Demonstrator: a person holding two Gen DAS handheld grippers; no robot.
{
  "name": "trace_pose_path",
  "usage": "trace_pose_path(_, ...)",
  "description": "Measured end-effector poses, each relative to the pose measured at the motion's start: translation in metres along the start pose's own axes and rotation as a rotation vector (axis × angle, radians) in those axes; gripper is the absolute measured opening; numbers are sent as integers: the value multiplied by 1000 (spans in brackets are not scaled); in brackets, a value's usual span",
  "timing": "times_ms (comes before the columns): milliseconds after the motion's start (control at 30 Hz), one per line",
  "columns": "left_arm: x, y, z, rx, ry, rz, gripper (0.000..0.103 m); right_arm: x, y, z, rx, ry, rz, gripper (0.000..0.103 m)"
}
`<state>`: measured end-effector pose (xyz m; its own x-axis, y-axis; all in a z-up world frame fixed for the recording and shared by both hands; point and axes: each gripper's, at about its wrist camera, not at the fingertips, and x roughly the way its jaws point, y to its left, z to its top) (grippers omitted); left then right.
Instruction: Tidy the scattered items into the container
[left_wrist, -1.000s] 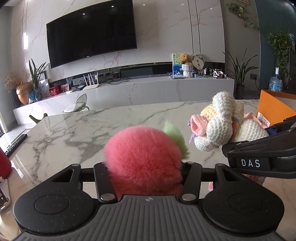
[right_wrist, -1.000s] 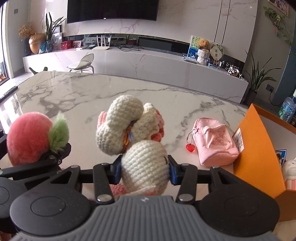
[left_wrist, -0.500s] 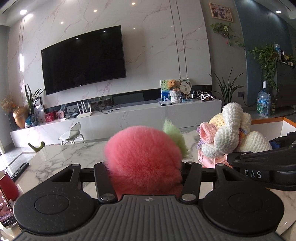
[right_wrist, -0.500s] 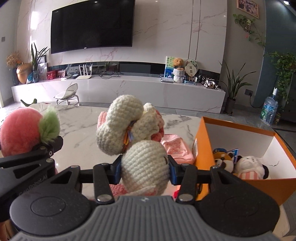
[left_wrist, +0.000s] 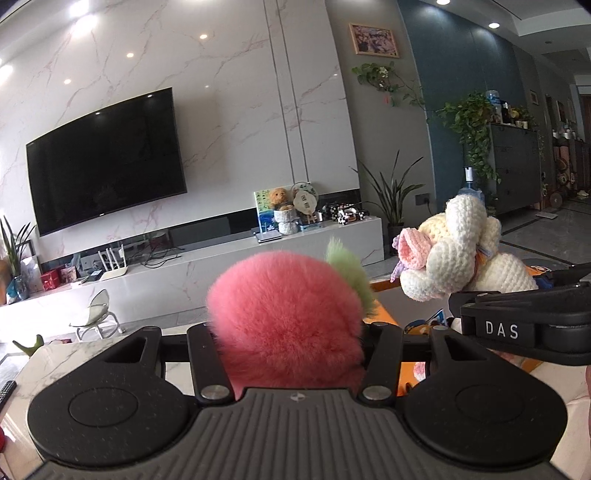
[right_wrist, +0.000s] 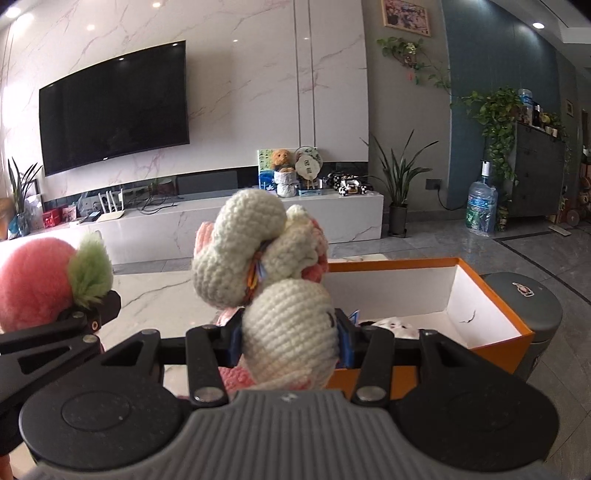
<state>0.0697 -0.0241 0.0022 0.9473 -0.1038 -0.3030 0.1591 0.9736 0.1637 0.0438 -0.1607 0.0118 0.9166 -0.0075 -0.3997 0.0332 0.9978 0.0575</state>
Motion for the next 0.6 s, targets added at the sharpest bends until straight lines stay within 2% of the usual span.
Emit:
trace_pose_path(300, 36, -52, 33, 16, -13, -95, 59, 9, -60, 14, 72, -30, -81, 50)
trace_pose_path(600, 80, -108, 43, 96, 8, -143, 59, 47, -109, 28, 108, -55, -175, 50)
